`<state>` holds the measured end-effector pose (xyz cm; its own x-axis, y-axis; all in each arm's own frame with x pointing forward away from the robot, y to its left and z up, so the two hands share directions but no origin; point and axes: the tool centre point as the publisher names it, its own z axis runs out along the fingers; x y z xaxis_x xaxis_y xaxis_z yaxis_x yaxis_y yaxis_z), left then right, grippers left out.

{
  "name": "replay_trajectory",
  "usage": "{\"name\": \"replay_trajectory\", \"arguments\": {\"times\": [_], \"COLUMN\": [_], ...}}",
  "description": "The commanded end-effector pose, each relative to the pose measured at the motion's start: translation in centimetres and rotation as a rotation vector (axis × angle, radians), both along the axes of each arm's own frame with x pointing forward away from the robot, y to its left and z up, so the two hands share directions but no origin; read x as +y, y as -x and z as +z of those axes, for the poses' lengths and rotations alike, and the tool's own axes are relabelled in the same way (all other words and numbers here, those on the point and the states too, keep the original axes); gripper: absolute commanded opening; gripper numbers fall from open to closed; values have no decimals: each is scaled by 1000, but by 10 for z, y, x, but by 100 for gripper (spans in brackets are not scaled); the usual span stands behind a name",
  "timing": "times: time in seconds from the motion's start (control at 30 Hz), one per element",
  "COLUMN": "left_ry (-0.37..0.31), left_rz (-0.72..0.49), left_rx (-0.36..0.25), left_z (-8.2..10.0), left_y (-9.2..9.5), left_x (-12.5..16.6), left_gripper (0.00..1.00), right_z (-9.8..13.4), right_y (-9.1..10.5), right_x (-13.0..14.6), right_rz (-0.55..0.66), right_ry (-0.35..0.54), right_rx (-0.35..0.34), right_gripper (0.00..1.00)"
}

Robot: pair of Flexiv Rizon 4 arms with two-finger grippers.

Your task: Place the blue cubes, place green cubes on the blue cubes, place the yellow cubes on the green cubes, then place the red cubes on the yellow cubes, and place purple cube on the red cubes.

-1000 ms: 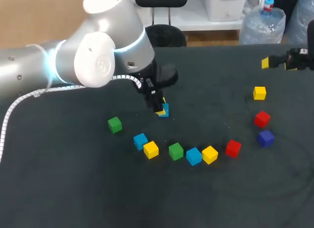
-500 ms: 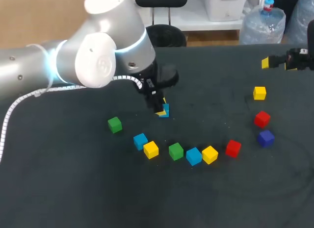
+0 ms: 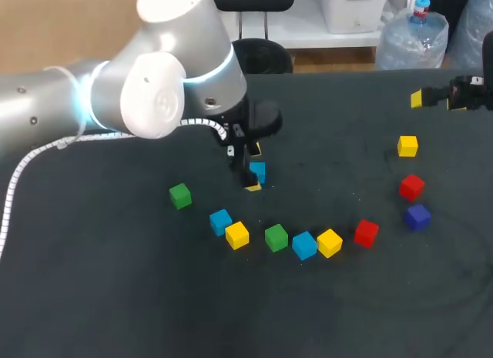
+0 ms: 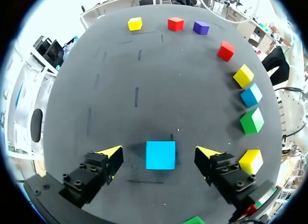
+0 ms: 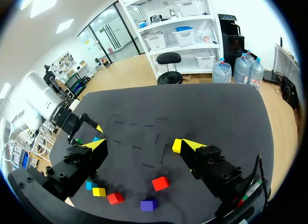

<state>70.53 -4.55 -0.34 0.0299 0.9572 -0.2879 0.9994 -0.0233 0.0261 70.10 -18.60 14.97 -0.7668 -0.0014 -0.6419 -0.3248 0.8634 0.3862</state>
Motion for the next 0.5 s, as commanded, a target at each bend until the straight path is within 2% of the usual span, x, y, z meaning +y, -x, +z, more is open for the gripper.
{"name": "replay_trajectory", "arguments": {"times": [0.03,0.5], "left_ry": [3,50], "left_rz": [10,150], "left_rx": [-8,-66], "left_z": [6,45], "left_y": [-1,-10], "left_x": [1,18], "left_gripper": [100,100], "right_z": [0,0], "right_y": [1,1], "right_x": [1,1], "right_rz": [-4,-4], "right_ry": [3,3], "right_rx": [-1,-1], "right_gripper": [100,100]}}
